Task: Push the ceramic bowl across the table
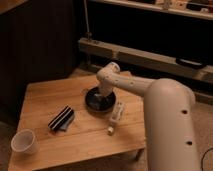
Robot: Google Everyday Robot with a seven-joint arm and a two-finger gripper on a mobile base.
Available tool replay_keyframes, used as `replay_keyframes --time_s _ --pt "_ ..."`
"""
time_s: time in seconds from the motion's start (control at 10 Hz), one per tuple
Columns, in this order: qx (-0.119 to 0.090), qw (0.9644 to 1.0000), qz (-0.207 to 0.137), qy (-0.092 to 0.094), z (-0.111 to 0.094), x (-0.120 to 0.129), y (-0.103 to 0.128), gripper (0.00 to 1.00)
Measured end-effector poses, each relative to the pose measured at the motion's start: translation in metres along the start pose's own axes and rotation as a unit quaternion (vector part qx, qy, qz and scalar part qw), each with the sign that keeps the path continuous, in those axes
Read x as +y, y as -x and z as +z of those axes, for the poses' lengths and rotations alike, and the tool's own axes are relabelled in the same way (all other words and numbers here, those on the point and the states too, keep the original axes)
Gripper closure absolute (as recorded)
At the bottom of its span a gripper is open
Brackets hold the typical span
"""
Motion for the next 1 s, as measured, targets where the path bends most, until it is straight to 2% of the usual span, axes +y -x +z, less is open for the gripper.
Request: replay_keyframes --time_s 0.2,0.3,0.5,0.7,0.8,1.0 --pt "-0.010 0.9995 -0.017 -0.024 -0.044 -0.005 0.030 1.00" --pt "-0.023 0.9986 -0.030 -0.036 -0.075 -0.010 0.054 1.00" --pt "-0.054 0.9959 -0.052 -0.050 -0.115 -0.016 0.102 1.00" --pt "-0.093 0.9921 -0.065 -0.054 -0.134 -0.016 0.150 1.00" --pt "-0.120 0.9891 -0.068 -0.051 -0.139 -0.010 0.180 1.00" --pt "-0.162 0.9831 -0.072 -0.047 -0.141 -0.001 0.227 1.00"
